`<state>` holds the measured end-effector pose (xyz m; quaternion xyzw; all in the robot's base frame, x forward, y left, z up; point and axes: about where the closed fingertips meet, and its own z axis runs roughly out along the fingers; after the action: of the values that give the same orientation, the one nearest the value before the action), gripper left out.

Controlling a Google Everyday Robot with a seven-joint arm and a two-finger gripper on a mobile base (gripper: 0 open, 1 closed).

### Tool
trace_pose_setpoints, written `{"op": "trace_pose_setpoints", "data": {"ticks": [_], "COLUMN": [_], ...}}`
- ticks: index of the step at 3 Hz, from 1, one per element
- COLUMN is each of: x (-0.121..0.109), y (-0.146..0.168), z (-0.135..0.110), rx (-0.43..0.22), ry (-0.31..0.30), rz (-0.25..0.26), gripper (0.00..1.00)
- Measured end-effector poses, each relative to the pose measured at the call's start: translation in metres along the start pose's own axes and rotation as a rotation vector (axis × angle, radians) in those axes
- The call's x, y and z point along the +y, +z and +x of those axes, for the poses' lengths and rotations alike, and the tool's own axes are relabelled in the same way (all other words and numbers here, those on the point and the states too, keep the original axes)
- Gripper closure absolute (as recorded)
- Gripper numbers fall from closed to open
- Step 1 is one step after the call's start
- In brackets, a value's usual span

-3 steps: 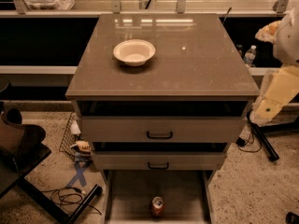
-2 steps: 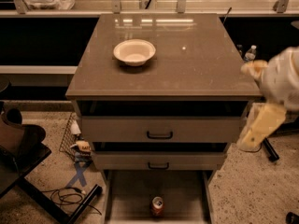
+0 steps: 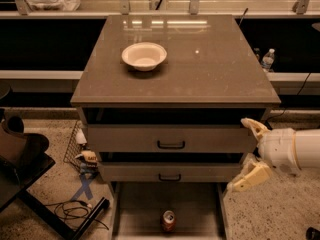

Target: Pick coke can from bottom drawer and place on counter

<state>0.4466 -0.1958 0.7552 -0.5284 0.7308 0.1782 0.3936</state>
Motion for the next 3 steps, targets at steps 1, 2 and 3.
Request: {"op": "trace_pose_setpoints", "data": {"ticks": [1,2,3], "x": [0.004,0.004,0.010], "y": [-0.001,0.000,0.021], "z": [0.029,0.029,0.049], "rx": [-0.048,-0.048,-0.086], "ry": [-0.008,-0.008,0.011], "rz": [0.024,0.024,0.005], "gripper": [0.00,0.00,0.00]}}
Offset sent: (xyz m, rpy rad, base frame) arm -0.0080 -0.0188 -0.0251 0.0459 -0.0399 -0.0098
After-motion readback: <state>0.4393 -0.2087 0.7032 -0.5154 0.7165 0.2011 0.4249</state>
